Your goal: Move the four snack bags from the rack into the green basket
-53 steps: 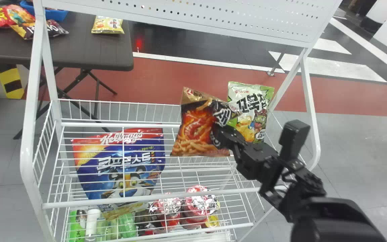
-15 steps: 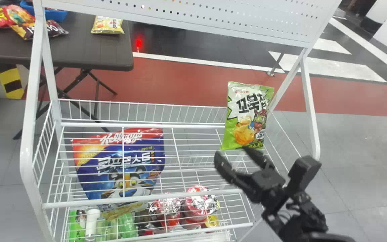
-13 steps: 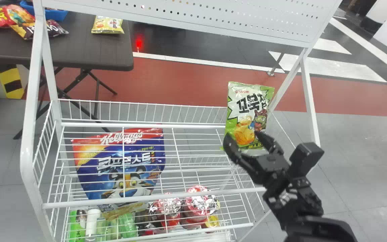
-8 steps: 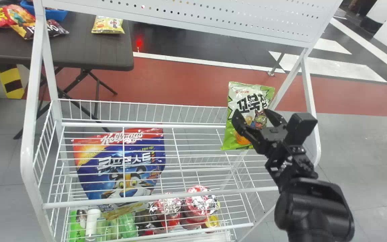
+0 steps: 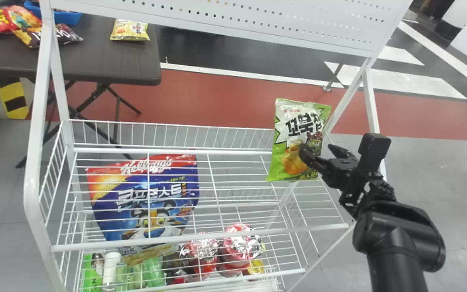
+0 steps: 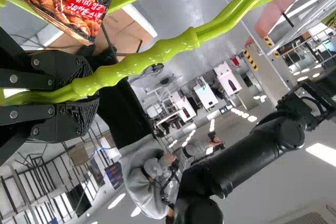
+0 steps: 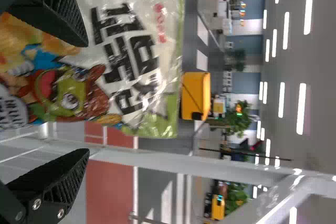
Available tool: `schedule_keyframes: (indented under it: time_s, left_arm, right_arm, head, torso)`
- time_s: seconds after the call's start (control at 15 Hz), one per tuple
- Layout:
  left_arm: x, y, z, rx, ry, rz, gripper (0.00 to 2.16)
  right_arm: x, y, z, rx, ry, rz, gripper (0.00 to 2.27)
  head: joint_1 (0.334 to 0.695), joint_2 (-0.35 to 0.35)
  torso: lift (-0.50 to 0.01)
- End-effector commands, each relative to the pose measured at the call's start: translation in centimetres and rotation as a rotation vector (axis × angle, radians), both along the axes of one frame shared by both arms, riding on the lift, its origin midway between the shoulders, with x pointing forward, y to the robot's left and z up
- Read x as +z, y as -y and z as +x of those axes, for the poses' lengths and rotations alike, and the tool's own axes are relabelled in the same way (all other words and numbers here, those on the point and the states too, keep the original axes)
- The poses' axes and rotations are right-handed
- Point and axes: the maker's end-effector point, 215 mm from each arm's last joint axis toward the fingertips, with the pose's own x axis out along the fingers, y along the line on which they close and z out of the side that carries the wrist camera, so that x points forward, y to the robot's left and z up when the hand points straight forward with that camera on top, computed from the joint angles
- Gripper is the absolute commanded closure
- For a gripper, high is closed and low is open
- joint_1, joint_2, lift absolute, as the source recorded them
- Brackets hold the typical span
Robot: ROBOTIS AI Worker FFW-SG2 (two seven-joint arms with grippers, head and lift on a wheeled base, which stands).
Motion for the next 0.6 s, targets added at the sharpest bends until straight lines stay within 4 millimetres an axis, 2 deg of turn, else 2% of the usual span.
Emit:
schedule_keyframes:
  time_s: [0.0,0.07,0.2,0.33,0.53]
  left_arm:
    - [-0.1,0.3,-0.1,-0.009,0.001,0.003,1.99]
    - [-0.1,0.3,-0.1,-0.010,0.001,0.005,1.99]
    - [-0.1,0.2,-0.1,-0.009,0.001,0.005,1.99]
    - [-0.2,0.0,-0.2,-0.003,-0.003,0.008,1.99]
    - [-0.1,0.0,-0.3,-0.004,-0.001,0.005,1.99]
  right_arm:
    - [-1.3,-0.9,-0.2,0.040,-0.046,0.045,0.76]
    - [-2.0,-1.3,-0.3,0.048,-0.075,0.057,1.13]
    - [-2.2,-1.8,-0.1,0.062,-0.109,0.104,2.05]
    - [-1.8,-2.7,-0.3,0.086,-0.094,0.113,2.18]
    - [-1.2,-2.9,-0.5,0.090,-0.081,0.108,2.20]
  head:
    - [0.695,-0.350]
    - [0.695,-0.350]
    - [0.695,-0.350]
    - [0.695,-0.350]
    - [0.695,-0.350]
  torso:
    - [0.000]
    - [0.000]
    - [0.000]
    - [0.000]
    - [0.000]
